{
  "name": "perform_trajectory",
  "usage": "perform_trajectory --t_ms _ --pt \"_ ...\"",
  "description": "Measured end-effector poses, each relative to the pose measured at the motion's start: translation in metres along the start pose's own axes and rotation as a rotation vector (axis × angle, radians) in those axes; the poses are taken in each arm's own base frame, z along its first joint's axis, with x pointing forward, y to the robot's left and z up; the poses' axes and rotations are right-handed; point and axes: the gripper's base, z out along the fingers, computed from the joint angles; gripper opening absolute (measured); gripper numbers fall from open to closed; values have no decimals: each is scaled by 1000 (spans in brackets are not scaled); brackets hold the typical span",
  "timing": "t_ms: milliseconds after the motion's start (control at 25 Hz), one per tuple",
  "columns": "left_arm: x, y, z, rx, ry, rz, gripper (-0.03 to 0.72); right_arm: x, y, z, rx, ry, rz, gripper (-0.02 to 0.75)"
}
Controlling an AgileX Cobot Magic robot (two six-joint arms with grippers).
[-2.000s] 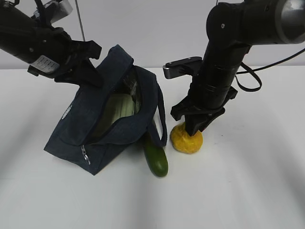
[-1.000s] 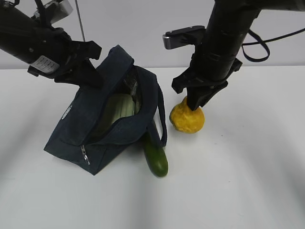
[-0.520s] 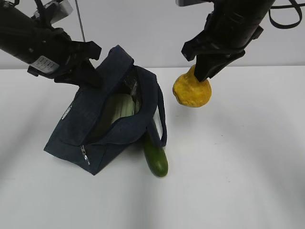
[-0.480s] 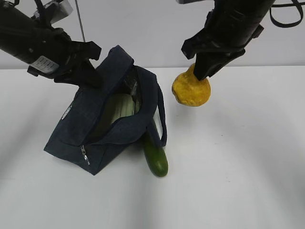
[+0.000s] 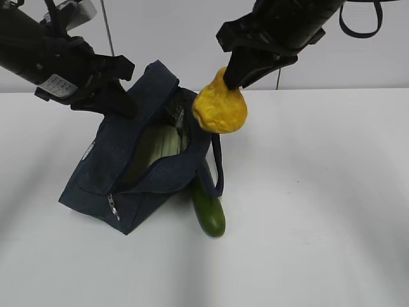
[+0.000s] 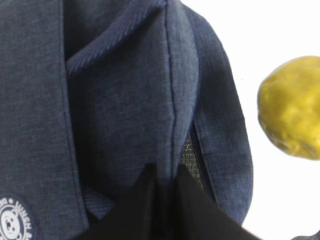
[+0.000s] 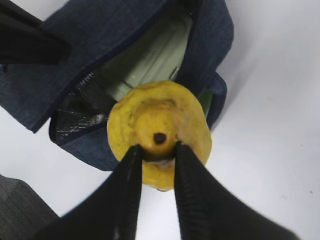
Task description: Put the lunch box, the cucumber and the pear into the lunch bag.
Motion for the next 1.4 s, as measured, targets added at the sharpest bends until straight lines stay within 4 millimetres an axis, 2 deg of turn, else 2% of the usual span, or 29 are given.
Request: perform_trajectory --t_ms 400,520,560,720,800,960,1200,1240,1400 --pt "0 0 0 -1 -2 0 12 -15 19 4 -113 -155 -37 168" --pt "-1 -1 -2 -3 -16 4 12 -19 24 17 -137 -177 -40 166" --pt "-1 -1 -4 -4 -23 5 12 -21 24 29 -142 -174 -33 164" --pt "-2 -3 -10 -8 -40 17 12 -21 16 58 -140 -154 -22 162" --pt "-2 -3 -10 -13 -37 23 12 -21 14 64 -140 -148 -21 162" --pt "-1 -2 -11 -26 -35 34 12 -21 14 64 -129 -147 -34 162" --pt "-4 9 -15 -44 -49 5 12 -13 5 44 29 -67 -95 185" --pt "-4 12 -16 -48 -52 -1 12 -7 3 38 53 -8 -84 222" --pt "-7 26 -22 -69 -68 -36 12 4 4 36 45 105 -36 304"
